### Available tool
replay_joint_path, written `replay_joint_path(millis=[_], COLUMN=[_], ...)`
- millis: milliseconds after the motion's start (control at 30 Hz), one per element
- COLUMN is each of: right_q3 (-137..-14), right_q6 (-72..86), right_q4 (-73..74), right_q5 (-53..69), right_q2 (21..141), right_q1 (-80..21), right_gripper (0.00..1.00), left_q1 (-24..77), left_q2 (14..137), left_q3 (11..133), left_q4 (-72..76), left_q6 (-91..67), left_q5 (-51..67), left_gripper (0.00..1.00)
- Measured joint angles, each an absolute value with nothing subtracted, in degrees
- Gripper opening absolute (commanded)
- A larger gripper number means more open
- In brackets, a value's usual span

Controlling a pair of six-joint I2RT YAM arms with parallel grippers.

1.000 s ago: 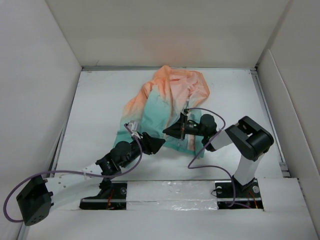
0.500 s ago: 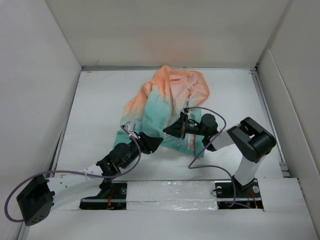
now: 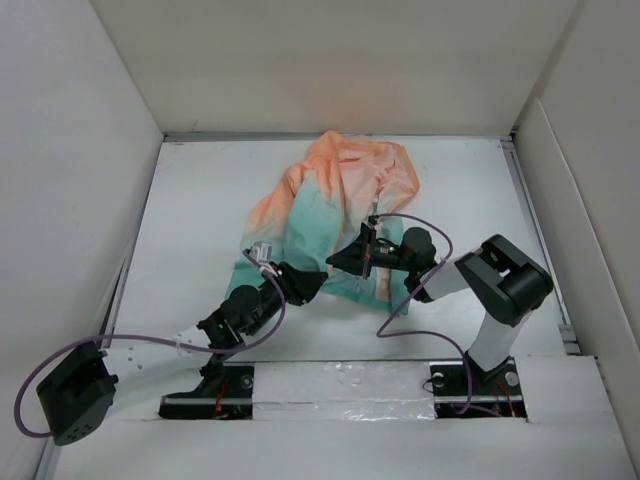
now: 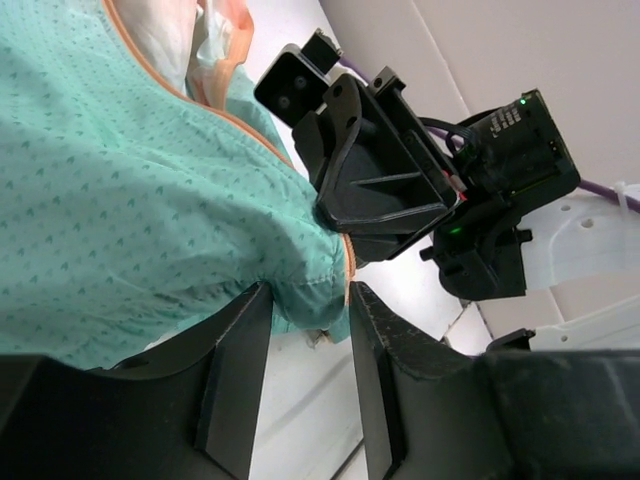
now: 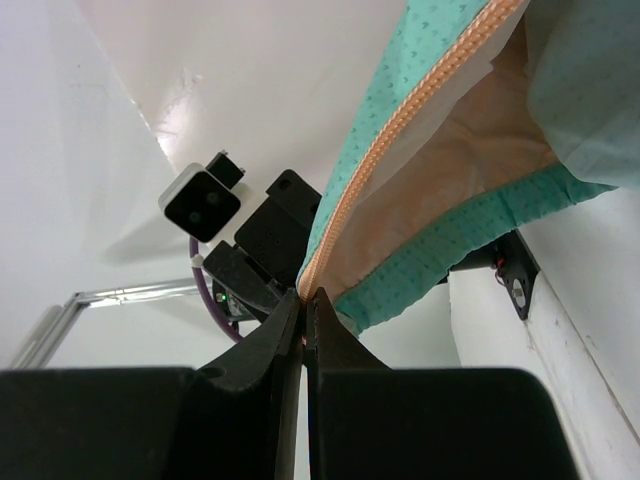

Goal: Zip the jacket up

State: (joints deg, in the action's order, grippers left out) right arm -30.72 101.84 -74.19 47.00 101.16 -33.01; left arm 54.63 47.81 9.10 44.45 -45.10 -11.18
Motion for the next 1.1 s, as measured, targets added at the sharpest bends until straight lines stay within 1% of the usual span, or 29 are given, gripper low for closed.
replay_joint_path(millis=[33,133,167,200,267,533,633,667,700,867,1000,1100], right_q3=[-30.72,-30.72,-30.72,-30.72,-30.72,-31.07,-31.16,-31.29,-31.44,-32.45,-32.93,-32.97], right_q6=[101.86,101.93,102.04,102.08,102.24,102.45,102.69,102.83,102.89,103.31,103.48,103.59], right_q4=[-74.19,-74.19,-74.19,-74.19,-74.19,-74.22,-74.19,-74.19,-74.19,-74.19,-74.19,-74.17], right_q5=[47.00,47.00,47.00,47.00,47.00,47.03,47.20,47.31,47.35,48.01,48.58,48.77], right_q2=[101.16,101.16,101.16,101.16,101.16,101.16,101.16,101.16,101.16,101.16,101.16,101.16], right_q1=[-33.01,-33.01,-33.01,-33.01,-33.01,-33.01,-33.01,-33.01,-33.01,-33.01,-33.01,-33.01], right_gripper=[0.00,0.00,0.00,0.00,0.00,0.00,0.00,0.00,0.00,0.00,0.00,0.00], left_q1=[54.63,54.63,54.63,54.63,54.63,54.63,54.63,54.63,54.63,54.63,54.63,54.63], left_q2=[47.92,48.16,48.27,48.29,48.29,46.22,45.10,44.97,44.93,45.87,47.27,47.42], left_q3=[9.10,9.08,9.08,9.08,9.04,8.97,8.95,8.95,8.97,8.95,8.95,8.95], left_q4=[44.84,45.89,46.19,46.48,47.05,46.81,46.78,46.81,46.78,46.89,46.85,46.89], left_q6=[-45.10,-45.12,-45.12,-45.19,-45.12,-45.19,-45.19,-45.19,-45.19,-45.21,-45.19,-45.25], left_q5=[-11.20,-11.20,-11.20,-11.20,-11.20,-11.70,-11.84,-11.81,-11.79,-11.03,-10.50,-10.44], left_gripper=[0.28,0.25,0.21,0.18,0.16,0.19,0.22,0.25,0.26,0.26,0.22,0.22])
